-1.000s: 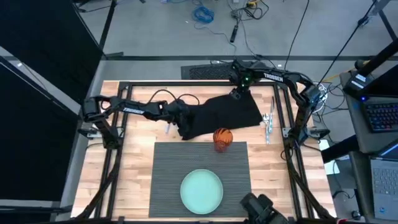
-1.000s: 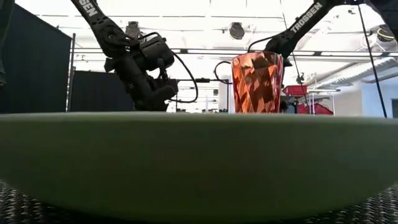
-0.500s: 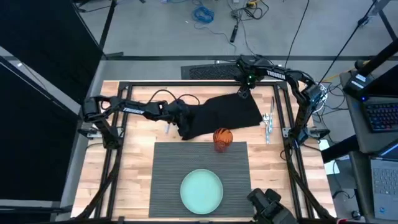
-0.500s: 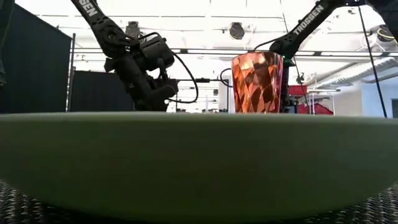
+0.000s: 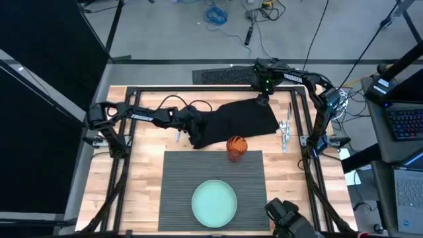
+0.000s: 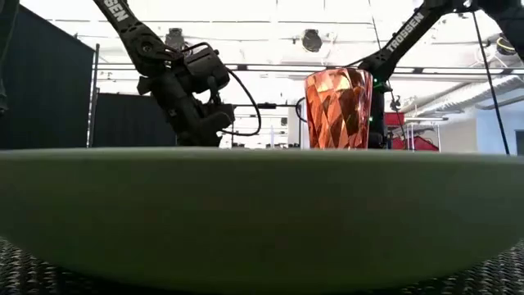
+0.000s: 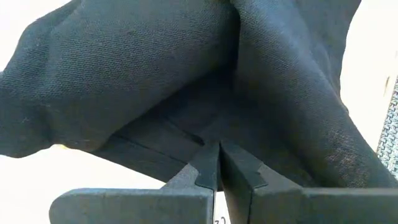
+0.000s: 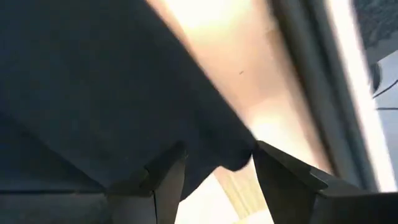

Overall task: Set table place
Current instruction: Fold the black napkin

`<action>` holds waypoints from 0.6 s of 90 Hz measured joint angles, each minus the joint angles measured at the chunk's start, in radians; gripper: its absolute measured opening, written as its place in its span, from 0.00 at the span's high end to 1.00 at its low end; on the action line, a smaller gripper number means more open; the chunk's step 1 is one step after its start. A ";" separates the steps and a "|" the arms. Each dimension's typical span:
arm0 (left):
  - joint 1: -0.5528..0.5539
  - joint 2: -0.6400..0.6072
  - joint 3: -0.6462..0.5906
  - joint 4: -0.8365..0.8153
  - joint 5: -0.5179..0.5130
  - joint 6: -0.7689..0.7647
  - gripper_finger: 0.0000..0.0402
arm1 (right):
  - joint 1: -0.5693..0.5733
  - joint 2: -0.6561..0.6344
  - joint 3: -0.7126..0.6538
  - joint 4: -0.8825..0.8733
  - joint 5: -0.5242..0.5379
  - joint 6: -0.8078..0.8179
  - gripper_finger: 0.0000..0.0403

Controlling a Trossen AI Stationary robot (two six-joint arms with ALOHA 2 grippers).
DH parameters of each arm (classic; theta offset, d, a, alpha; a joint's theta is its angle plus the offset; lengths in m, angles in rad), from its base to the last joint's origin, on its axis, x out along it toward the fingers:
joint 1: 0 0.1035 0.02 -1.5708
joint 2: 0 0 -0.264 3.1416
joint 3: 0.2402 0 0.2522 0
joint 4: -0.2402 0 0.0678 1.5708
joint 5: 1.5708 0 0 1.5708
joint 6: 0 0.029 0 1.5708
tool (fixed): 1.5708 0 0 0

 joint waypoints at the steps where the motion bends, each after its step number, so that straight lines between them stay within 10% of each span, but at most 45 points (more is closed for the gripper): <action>1: 0.000 0.000 0.000 0.000 0.000 0.000 1.00 | 0.000 0.005 0.000 -0.001 0.000 0.000 0.56; 18: 0.000 0.000 0.000 -0.002 0.000 -0.024 1.00 | 0.003 0.053 0.000 0.000 0.015 0.018 0.63; 37: -0.001 0.000 0.000 -0.003 0.000 -0.025 1.00 | 0.003 0.041 0.000 0.004 0.058 0.016 0.96; 54: -0.001 0.000 0.000 -0.003 0.000 -0.023 1.00 | 0.016 -0.007 0.000 -0.016 0.062 0.023 1.00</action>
